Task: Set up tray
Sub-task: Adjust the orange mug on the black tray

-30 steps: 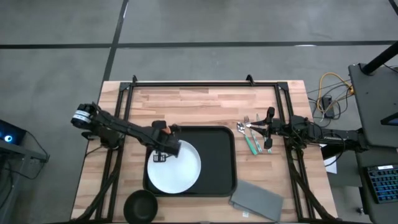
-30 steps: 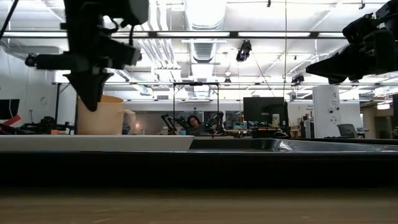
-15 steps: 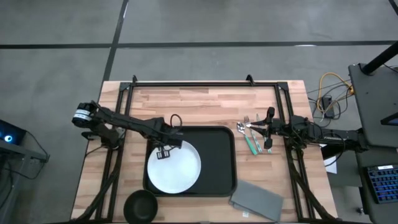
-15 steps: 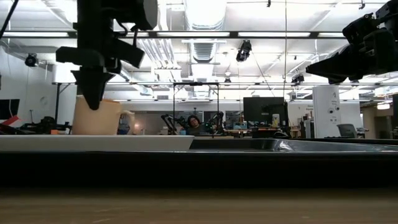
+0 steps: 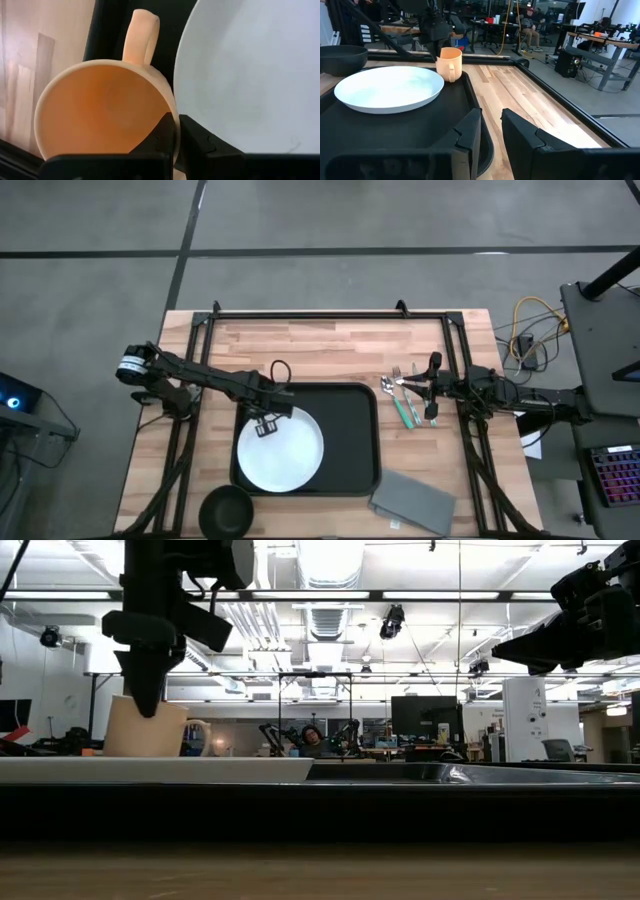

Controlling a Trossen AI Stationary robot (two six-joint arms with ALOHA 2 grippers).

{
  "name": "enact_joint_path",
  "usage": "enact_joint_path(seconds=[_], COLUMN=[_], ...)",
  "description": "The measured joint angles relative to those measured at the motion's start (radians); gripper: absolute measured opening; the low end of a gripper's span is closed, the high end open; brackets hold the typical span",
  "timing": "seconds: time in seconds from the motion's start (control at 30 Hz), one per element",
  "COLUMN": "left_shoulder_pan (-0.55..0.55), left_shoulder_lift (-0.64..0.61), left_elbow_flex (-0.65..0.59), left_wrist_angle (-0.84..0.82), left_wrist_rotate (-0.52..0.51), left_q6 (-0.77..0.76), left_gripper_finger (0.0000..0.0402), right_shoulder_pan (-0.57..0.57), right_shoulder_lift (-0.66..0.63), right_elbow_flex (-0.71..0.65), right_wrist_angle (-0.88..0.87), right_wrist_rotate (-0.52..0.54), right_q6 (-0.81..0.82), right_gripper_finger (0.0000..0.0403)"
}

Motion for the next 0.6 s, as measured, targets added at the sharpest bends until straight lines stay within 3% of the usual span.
enact_joint_path(seconds=[0.6], left_shoulder_pan=[0.016], left_shoulder_lift=[0.0], left_elbow_flex=[-0.047], left_wrist_angle=[0.003], left_wrist_rotate=[-0.017], left_q6=[-0.064], left_gripper_finger=[0.0043], right_shoulder_pan=[0.0], right_shoulder_lift=[0.0], right_elbow_flex=[0.0], right_wrist_angle=[0.0], right_wrist_rotate=[0.0], right_q6=[0.0], right_gripper_finger=[0.0068])
